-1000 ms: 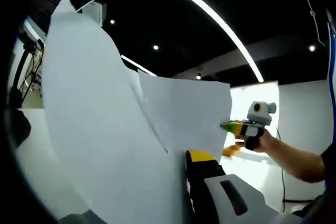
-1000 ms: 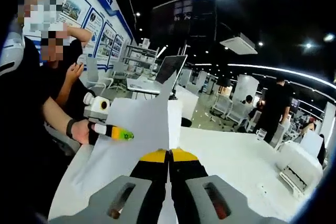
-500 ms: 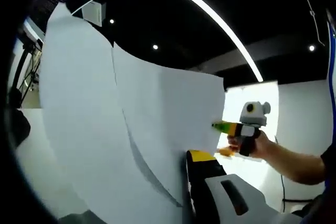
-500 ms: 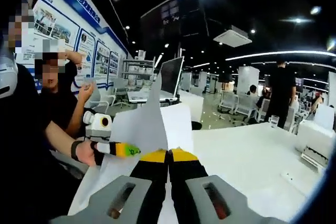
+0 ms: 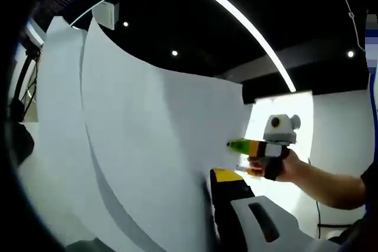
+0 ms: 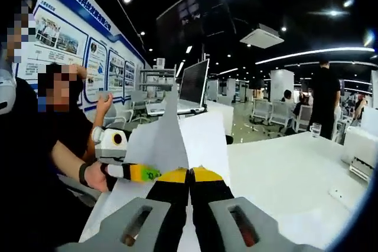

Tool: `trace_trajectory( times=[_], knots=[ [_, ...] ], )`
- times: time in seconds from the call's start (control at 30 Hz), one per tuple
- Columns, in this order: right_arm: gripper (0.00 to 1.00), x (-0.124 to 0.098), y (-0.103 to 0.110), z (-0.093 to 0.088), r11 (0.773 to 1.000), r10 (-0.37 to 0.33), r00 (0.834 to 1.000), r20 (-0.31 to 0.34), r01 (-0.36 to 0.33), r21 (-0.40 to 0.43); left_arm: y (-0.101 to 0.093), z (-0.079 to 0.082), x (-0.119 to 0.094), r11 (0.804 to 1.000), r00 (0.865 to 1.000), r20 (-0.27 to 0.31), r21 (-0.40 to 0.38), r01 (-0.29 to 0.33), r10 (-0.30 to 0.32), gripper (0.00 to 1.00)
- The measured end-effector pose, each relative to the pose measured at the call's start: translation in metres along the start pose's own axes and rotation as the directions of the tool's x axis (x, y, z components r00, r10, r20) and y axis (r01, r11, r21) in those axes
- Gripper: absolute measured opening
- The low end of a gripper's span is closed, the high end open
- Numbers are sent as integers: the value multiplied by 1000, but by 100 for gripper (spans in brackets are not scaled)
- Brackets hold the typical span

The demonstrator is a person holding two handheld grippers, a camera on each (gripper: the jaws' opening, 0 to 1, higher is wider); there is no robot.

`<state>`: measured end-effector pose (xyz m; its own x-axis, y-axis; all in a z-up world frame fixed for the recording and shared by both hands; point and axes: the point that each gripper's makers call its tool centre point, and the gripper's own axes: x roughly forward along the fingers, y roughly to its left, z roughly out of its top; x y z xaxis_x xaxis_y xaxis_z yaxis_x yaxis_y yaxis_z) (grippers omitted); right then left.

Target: Organize the stack of printing papers by aligning and flattening the scattered papers on the table

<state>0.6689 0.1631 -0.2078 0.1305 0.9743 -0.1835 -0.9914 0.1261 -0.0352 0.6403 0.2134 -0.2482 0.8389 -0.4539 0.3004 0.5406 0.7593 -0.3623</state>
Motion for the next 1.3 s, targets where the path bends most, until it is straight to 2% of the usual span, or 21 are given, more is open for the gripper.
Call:
trace_trajectory(
  times=[0.93,1.3],
  knots=[
    [0,18,4,4,1000,6,1000,14,-5,-9,0,1,0,1000,1000,8,-8,3,-3,16],
    [0,18,-2,8,1000,-17,999,27,18,-18,0,1,0,1000,1000,5,-2,4,-4,16]
  ],
)
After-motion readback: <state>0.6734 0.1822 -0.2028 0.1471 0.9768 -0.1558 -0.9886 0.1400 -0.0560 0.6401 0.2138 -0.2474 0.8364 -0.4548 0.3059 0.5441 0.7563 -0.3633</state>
